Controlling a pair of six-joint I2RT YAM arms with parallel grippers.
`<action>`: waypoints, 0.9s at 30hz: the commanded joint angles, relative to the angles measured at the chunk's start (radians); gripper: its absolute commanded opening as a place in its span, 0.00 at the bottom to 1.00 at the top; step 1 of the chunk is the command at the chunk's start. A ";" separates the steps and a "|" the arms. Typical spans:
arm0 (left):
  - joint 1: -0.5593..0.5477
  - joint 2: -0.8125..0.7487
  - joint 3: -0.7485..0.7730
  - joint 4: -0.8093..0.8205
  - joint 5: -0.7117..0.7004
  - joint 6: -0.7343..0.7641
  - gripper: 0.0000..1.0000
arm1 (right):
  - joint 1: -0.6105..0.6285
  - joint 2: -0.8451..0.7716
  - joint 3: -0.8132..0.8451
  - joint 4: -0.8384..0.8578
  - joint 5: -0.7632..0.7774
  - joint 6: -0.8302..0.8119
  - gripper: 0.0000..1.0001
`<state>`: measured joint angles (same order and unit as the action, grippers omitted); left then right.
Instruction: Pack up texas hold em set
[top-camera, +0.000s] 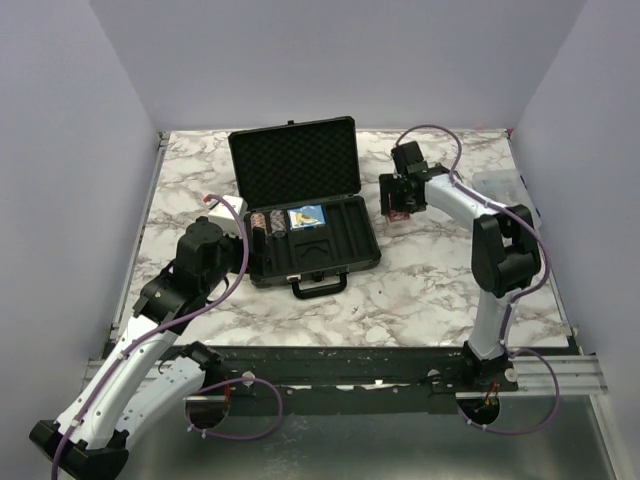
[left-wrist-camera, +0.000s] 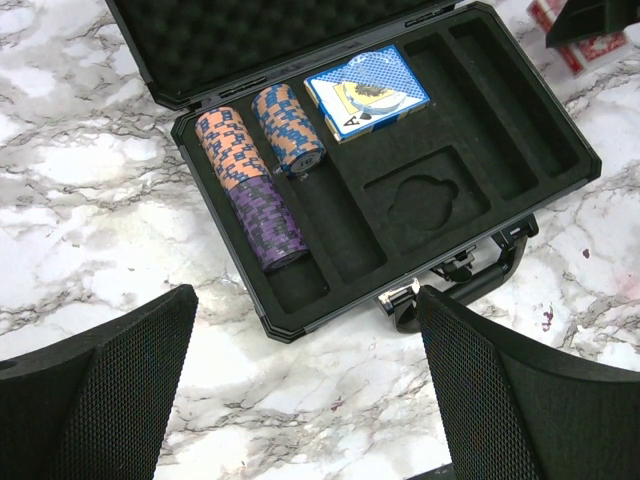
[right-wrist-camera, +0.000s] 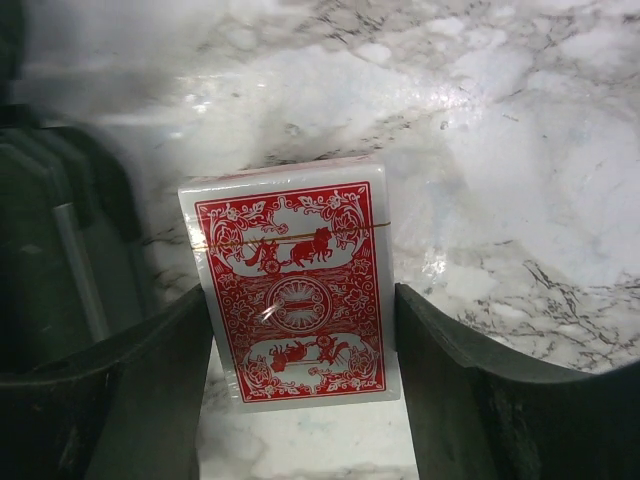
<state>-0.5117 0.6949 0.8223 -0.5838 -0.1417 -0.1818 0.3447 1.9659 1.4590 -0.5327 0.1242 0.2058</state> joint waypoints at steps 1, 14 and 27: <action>0.002 -0.004 -0.009 0.014 0.010 0.007 0.91 | 0.027 -0.141 0.025 -0.006 -0.107 -0.039 0.49; 0.002 -0.021 -0.012 0.019 0.001 0.008 0.91 | 0.220 -0.333 -0.079 0.073 -0.341 -0.342 0.49; 0.002 -0.132 -0.040 0.066 -0.164 -0.018 0.92 | 0.311 -0.327 -0.102 0.071 -0.631 -0.778 0.44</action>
<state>-0.5117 0.6270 0.8047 -0.5617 -0.2440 -0.1978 0.6281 1.6138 1.3125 -0.4377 -0.3660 -0.3542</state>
